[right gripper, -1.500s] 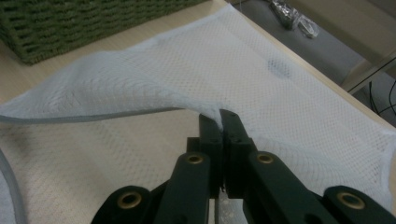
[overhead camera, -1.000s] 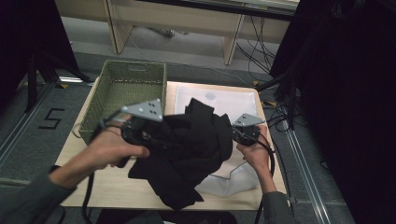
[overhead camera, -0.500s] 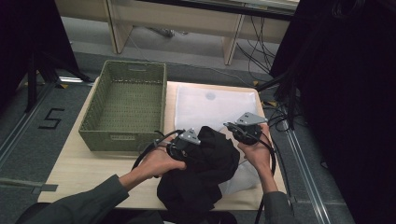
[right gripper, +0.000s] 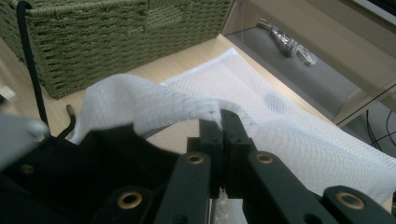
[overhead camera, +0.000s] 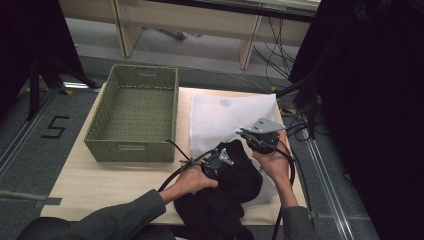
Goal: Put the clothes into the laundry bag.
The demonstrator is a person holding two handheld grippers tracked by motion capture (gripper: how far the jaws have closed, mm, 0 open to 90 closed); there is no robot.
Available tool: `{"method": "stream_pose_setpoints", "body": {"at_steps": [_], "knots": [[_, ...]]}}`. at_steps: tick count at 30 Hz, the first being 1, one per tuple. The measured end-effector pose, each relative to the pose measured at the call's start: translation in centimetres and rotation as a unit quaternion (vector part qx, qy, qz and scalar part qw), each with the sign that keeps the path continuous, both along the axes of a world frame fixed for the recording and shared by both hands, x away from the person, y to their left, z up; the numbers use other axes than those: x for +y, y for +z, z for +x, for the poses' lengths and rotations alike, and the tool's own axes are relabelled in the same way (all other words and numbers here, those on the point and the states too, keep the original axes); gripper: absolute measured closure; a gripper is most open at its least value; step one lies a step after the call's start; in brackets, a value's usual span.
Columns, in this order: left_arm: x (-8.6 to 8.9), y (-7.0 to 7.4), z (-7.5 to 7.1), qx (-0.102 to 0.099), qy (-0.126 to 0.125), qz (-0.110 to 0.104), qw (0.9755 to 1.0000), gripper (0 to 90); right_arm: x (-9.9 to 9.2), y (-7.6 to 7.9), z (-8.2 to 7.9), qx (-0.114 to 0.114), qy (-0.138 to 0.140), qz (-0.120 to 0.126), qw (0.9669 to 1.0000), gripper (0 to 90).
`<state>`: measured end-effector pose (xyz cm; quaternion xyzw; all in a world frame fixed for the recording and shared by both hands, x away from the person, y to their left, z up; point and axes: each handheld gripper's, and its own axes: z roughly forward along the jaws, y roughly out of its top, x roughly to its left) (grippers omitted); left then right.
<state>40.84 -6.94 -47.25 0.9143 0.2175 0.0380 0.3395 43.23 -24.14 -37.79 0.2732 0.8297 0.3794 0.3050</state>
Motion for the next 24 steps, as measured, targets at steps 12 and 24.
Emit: {"method": "stream_pose_setpoints", "body": {"at_steps": [12,24], "knots": [[3.2,5.4,-2.0,0.019,-0.004,-0.05,0.9985,31.2,-0.3,-0.9,0.3,0.023,0.001,0.004,0.9997,89.9],[9.8,10.7,1.7,-0.035,0.066,-0.095,0.9927,36.1,0.4,-0.8,0.3,0.018,0.005,0.001,0.9998,89.9]]}}
